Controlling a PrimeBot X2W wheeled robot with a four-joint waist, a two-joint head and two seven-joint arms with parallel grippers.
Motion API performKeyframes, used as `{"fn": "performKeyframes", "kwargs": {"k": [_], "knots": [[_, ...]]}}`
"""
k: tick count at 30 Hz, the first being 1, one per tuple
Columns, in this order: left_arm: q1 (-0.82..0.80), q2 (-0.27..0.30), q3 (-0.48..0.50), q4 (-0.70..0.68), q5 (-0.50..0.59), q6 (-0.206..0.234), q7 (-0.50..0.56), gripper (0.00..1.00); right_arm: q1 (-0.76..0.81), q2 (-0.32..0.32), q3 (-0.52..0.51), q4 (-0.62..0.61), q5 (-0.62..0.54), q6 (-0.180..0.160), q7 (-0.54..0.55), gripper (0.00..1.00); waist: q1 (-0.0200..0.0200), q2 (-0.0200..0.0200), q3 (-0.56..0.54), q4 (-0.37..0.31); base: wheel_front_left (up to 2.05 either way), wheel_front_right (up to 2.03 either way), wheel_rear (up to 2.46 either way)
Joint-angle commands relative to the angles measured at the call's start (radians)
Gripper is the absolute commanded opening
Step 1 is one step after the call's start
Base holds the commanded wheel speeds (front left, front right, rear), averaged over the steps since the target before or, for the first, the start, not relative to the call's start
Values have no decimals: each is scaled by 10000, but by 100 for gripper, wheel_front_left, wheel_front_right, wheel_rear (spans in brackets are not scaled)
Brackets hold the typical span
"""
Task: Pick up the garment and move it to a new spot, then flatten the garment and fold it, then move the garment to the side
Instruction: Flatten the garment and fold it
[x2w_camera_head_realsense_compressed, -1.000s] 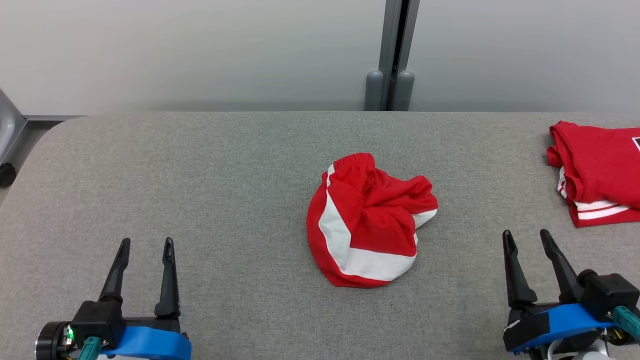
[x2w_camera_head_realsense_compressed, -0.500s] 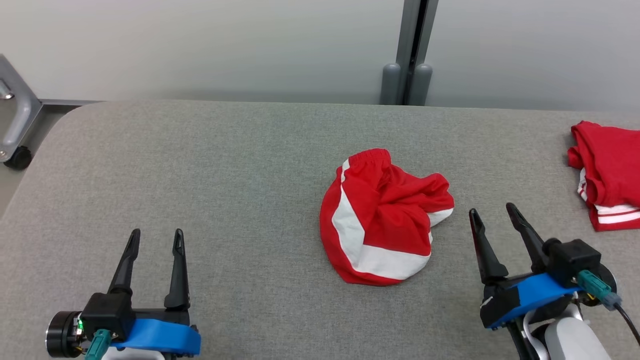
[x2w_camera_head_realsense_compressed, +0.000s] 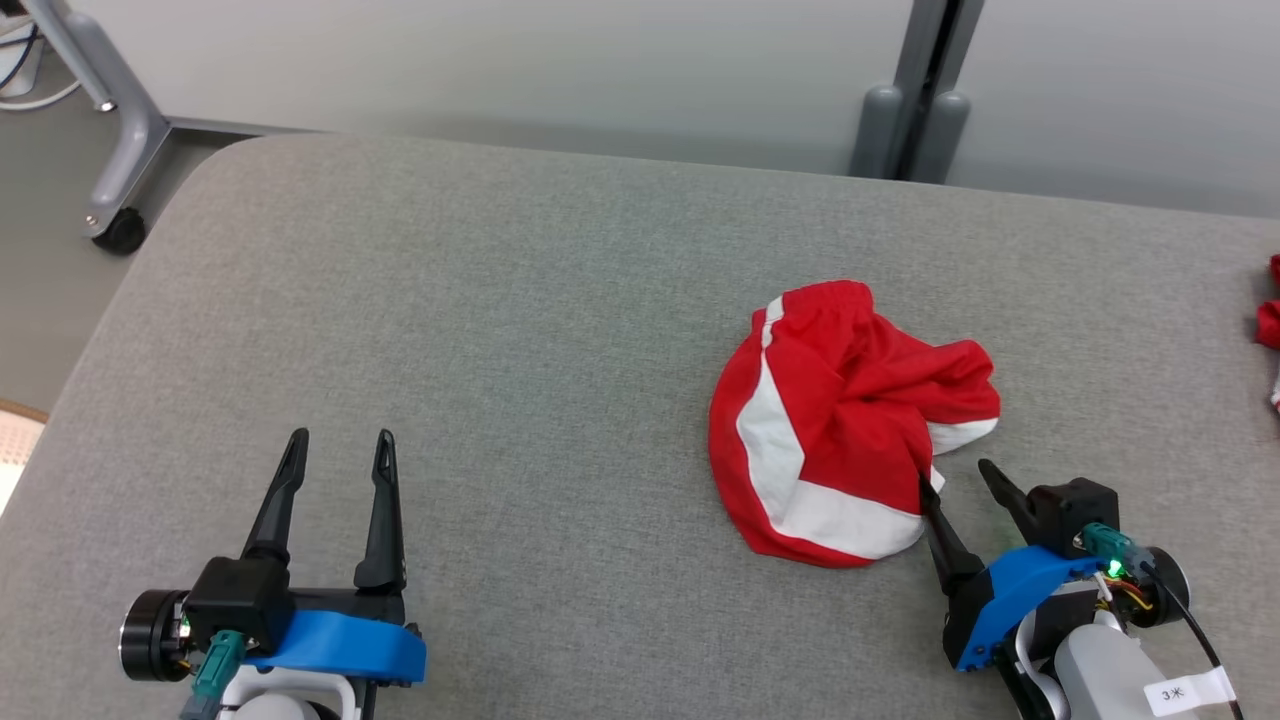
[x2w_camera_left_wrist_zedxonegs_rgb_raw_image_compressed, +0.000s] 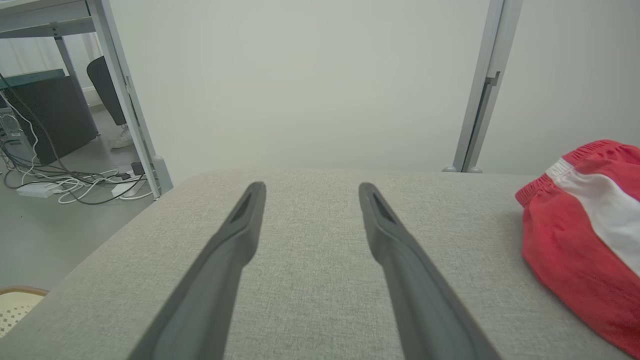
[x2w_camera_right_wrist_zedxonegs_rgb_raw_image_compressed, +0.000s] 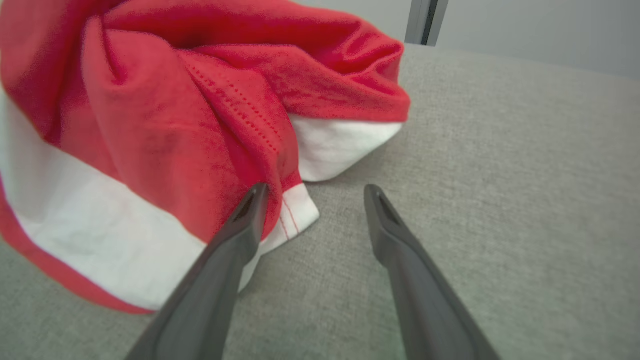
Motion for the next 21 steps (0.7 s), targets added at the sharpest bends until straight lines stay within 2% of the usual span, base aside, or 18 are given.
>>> {"fn": "performKeyframes", "kwargs": {"k": [1, 9, 10, 11, 12, 16, 21], "knots": [[-201, -23, 31, 22, 42, -25, -39, 100, -320, -31, 65, 507, 40, -1, -148, 100, -2, 0, 142, 178, 0, 0, 0], [-319, -146, 74, 91, 116, -77, -40, 100, -923, 322, 577, 2266, 80, 1, -419, 100, -2, 0, 217, 355, 0, 0, 0], [-325, -157, 87, 101, 128, -73, -39, 100, -969, 387, 661, 2421, 152, 2, -455, 76, -2, 0, 206, 360, 0, 0, 0], [-322, -171, 106, 106, 141, -78, -39, 100, -1024, 407, 748, 2525, 235, 2, -502, 30, -2, 0, 193, 354, 0, 0, 0], [-306, -180, 129, 110, 151, -81, -39, 100, -1064, 414, 823, 2618, 296, 2, -521, 0, -2, 0, 173, 332, 0, 0, 0], [-135, -199, 220, 140, 175, -99, -39, 100, -1222, 429, 1107, 2701, 534, -3, -667, 0, -2, 0, 17, 103, 0, 0, 0], [42, -220, 286, 184, 194, -154, -39, 100, -891, 296, 1316, 2014, 968, -1, -738, 0, -2, 0, -344, -332, 0, 0, 0]]}}
